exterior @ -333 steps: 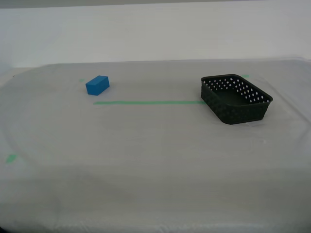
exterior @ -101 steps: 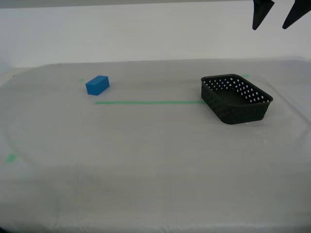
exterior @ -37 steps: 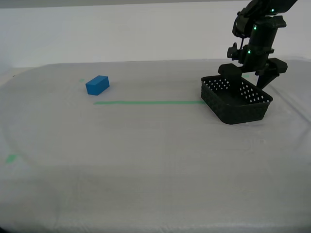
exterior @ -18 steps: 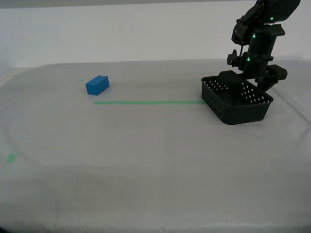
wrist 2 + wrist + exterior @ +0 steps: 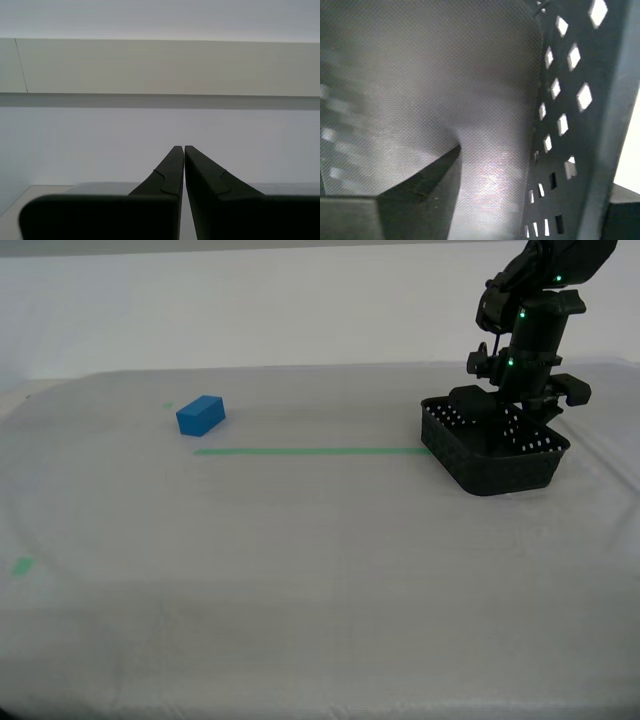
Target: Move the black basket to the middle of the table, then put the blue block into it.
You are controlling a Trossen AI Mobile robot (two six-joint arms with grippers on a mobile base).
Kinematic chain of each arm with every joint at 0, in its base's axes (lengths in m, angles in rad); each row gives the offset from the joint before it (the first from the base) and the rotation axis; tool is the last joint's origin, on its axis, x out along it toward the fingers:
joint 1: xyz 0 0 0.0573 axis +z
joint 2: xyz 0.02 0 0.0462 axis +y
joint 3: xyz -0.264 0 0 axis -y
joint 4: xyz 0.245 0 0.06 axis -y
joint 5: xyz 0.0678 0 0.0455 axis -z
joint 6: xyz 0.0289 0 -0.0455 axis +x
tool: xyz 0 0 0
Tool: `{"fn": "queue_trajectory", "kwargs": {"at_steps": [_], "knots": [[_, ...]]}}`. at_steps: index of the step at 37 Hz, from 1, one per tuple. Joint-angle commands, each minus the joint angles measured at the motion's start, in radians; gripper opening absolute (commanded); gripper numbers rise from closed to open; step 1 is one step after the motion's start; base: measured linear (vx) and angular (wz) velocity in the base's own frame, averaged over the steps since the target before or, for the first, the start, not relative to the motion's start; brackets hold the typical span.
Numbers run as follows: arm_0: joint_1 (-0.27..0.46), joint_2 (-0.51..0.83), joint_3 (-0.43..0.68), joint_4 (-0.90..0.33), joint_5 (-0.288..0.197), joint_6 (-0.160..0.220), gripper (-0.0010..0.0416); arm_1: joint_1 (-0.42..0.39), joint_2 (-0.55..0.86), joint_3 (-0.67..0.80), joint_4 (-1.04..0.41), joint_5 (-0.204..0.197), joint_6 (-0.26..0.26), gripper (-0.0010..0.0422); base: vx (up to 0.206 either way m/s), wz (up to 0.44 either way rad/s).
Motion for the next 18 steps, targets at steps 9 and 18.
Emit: {"fn": "queue_trajectory", "kwargs": {"at_steps": [9, 18], "knots": [[0.000, -0.028, 0.000, 0.002, 0.008, 0.013, 0.0128, 0.000, 0.000, 0.001, 0.004, 0.000, 0.002, 0.0000, 0.000, 0.000], [0.000, -0.026, -0.003, 0.018, 0.009, 0.013, 0.0122, 0.000, 0.000, 0.001, 0.004, 0.000, 0.002, 0.0000, 0.000, 0.000]]}}
